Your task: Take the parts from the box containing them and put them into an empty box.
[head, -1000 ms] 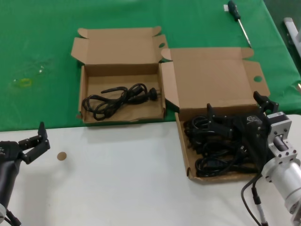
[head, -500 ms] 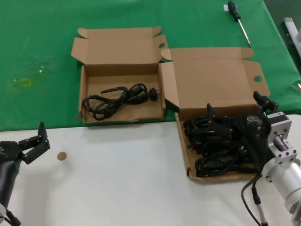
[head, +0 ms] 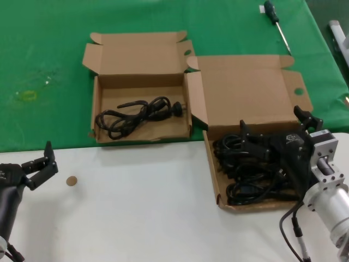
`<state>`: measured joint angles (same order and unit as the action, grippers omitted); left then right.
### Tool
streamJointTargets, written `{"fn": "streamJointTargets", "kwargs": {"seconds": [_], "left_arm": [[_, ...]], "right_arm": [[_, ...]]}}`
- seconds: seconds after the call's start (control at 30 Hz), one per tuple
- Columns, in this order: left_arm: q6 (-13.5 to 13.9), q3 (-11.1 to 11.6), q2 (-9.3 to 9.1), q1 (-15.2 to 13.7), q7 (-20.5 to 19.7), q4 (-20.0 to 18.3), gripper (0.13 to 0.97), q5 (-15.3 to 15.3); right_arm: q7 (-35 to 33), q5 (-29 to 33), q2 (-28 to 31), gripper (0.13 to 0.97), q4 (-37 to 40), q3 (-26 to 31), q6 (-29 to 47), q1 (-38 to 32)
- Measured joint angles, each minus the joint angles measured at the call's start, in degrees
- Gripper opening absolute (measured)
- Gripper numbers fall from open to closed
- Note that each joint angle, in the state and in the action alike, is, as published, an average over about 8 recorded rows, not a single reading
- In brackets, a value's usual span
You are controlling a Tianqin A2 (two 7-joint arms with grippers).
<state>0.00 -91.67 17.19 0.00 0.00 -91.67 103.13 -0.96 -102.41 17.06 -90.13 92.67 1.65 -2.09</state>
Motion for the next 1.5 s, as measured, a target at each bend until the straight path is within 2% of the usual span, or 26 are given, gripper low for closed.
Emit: {"fn": "streamJointTargets", "kwargs": {"seconds": [1.5], "left_arm": [[0.0,0.0,0.00,0.0,0.0,0.0,0.966,0.0]], "right_arm": [[0.0,0.0,0.0,0.966,0.0,0.0,0.0,0.0]]}}
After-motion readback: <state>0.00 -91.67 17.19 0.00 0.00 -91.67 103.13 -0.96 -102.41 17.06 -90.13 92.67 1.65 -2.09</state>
